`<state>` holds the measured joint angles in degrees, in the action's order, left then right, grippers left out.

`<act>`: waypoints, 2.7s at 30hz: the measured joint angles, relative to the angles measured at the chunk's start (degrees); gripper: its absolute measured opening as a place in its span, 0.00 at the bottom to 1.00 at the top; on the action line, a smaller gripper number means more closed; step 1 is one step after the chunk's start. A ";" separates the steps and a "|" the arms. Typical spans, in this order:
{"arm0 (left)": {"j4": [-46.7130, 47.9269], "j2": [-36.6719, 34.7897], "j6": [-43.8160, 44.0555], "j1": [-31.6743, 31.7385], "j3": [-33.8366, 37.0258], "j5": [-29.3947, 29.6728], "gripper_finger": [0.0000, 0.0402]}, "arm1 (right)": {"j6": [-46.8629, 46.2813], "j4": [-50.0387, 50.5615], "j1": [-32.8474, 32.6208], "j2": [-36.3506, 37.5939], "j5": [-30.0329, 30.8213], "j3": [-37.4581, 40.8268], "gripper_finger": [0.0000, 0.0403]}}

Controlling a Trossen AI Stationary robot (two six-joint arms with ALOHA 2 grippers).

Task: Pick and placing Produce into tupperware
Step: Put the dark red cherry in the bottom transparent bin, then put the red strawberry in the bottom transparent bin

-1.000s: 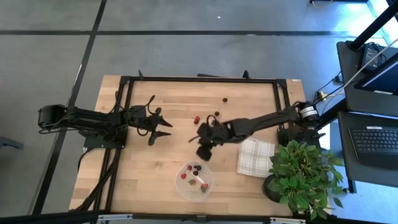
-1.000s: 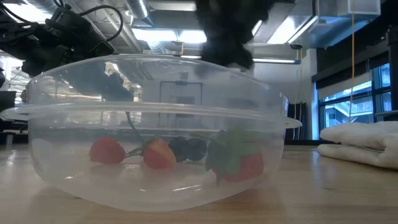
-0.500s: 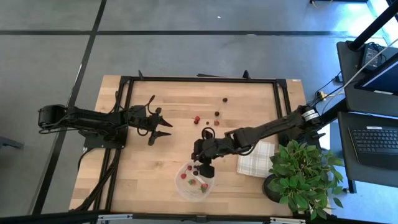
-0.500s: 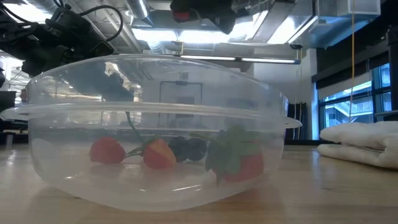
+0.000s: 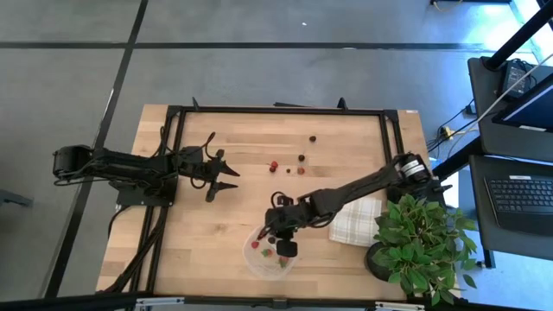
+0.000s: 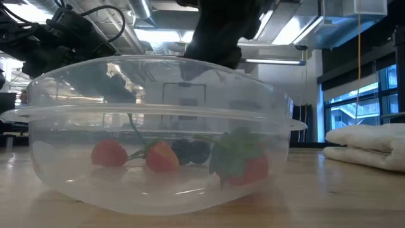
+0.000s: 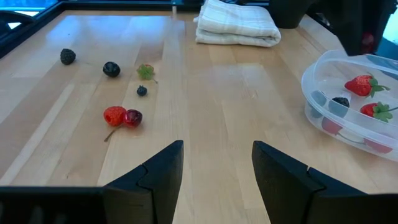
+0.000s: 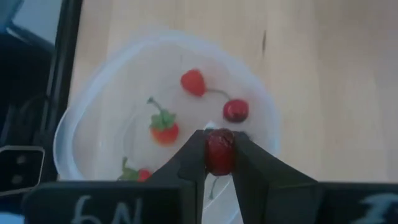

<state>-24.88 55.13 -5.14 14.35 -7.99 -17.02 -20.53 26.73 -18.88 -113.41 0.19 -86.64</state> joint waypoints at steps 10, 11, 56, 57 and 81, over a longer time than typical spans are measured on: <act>-0.02 0.00 0.01 0.00 0.00 0.00 0.46 | -0.03 16.66 -1.23 -9.24 -0.43 -15.53 0.16; -0.02 0.01 0.00 0.00 0.00 0.00 0.46 | -0.14 18.10 -1.27 -10.49 -0.91 -17.17 0.16; 0.68 0.01 0.01 0.00 0.00 0.02 0.46 | -4.84 25.37 -3.05 -20.19 -3.48 -26.29 0.27; 0.68 0.01 0.01 0.00 0.00 0.02 0.46 | -4.84 25.39 -3.05 -20.19 -3.48 -26.29 0.28; 0.94 0.02 0.15 0.00 0.00 0.00 0.46 | -2.95 50.68 2.67 -19.58 4.97 -41.80 0.35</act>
<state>-23.94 55.15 -4.99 14.35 -7.99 -17.02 -23.48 77.41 -16.21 -132.99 5.16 -128.43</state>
